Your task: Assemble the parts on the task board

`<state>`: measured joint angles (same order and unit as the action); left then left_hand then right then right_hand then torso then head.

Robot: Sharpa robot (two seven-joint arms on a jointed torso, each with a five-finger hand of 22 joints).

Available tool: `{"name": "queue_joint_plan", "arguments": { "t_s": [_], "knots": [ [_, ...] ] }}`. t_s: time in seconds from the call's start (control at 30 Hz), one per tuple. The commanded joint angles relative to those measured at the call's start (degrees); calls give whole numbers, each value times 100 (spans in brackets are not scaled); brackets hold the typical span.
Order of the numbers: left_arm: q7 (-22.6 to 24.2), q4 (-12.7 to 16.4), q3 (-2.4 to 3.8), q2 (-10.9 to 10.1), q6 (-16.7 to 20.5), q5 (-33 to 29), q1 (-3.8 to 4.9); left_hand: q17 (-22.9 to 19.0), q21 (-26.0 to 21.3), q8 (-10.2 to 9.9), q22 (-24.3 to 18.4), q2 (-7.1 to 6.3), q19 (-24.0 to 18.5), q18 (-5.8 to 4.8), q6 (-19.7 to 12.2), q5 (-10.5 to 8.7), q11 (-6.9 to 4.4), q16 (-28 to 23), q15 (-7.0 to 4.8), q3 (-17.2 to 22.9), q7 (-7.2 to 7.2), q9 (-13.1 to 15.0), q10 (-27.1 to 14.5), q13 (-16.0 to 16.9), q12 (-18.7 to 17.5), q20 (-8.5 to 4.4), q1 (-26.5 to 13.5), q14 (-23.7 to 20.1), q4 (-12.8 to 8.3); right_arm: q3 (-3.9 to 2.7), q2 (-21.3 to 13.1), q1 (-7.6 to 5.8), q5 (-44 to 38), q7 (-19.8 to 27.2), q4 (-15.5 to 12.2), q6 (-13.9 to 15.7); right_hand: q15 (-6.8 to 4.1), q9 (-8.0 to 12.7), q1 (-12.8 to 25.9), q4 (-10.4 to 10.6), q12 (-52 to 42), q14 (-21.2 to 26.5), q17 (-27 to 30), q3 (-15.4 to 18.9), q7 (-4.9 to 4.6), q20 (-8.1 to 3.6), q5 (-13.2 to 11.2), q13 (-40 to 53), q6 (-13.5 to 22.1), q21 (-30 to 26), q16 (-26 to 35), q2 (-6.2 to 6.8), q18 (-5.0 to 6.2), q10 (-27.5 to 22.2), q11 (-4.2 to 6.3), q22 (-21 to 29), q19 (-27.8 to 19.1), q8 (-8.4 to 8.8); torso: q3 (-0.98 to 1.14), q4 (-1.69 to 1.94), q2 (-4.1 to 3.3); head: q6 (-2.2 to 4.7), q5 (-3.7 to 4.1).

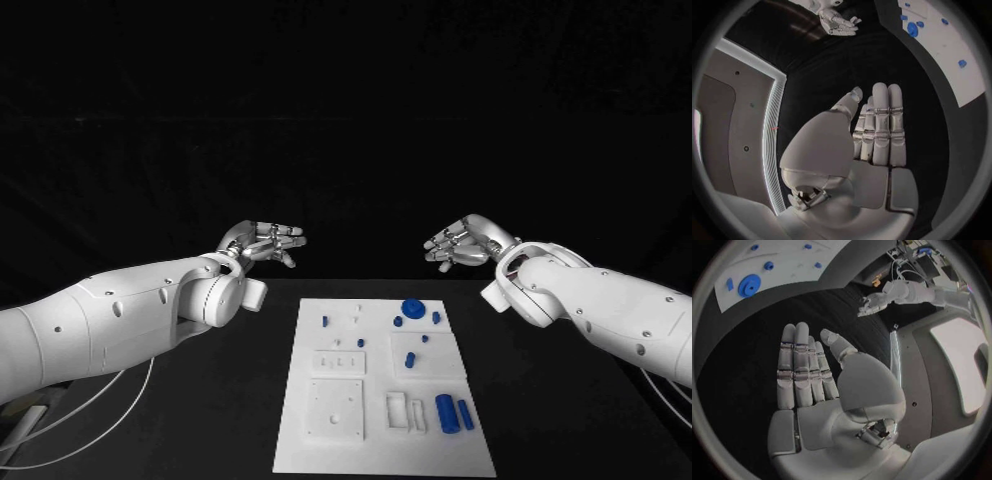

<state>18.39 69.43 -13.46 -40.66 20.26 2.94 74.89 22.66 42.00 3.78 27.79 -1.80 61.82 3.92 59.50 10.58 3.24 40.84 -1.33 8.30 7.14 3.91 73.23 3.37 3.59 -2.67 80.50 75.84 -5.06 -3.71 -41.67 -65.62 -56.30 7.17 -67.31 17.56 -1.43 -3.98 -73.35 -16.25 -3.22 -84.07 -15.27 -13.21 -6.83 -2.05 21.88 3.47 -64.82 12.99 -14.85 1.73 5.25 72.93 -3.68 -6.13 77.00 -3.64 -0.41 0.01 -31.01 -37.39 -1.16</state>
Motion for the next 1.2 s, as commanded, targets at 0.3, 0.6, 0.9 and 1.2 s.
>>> {"name": "queue_joint_plan", "arguments": {
  "t_s": [0.3,0.6,0.9,1.2],
  "knots": [
    [-82,759,24,-410,-267,515,81,396,940,-19,690,-103,-110,194,-16,-15,29,1074,-30,152,11,11,-156,7,-10,-23,-212,60,-85,-8,-96,12,-3281,-1023,-613,-288,-51,5,-61,30,-17,-120,-1784,148,-1,-125,-267,4,104,839,-2274,377,255,-270,-27,-575,676,-5,-10,89,-218,73,54],
    [-95,1327,112,-718,-262,609,105,316,1145,-18,803,-223,-31,324,-121,-23,153,1230,26,150,57,17,-592,6,-18,46,-315,250,-92,-9,-102,77,-4298,-1479,-885,-150,12,-10,-257,249,-15,77,-2335,738,-32,-44,-405,14,259,1002,-3025,577,346,-664,-119,-833,811,2,7,99,-427,106,104],
    [-117,1721,207,-880,-287,665,129,225,1193,-16,813,-223,-44,362,-136,-31,175,1292,42,89,66,21,-663,6,-19,74,-329,252,-102,-8,-46,230,-4840,-1659,-914,-67,50,-11,-116,118,-9,114,-2410,-17,27,-35,-672,9,90,1182,-3536,640,177,-475,-73,-1138,835,6,18,110,-575,199,167],
    [-103,1933,301,-955,-262,677,144,186,1210,-17,806,-209,-33,369,-144,-16,181,1332,44,57,69,22,-687,6,-18,75,-325,269,-107,-9,107,381,-5127,-1742,-757,-33,48,-10,-20,150,-10,146,-2308,-661,45,-40,-849,5,14,1298,-3702,749,189,-432,-60,-1397,762,5,38,144,-703,164,159]
  ]
}}
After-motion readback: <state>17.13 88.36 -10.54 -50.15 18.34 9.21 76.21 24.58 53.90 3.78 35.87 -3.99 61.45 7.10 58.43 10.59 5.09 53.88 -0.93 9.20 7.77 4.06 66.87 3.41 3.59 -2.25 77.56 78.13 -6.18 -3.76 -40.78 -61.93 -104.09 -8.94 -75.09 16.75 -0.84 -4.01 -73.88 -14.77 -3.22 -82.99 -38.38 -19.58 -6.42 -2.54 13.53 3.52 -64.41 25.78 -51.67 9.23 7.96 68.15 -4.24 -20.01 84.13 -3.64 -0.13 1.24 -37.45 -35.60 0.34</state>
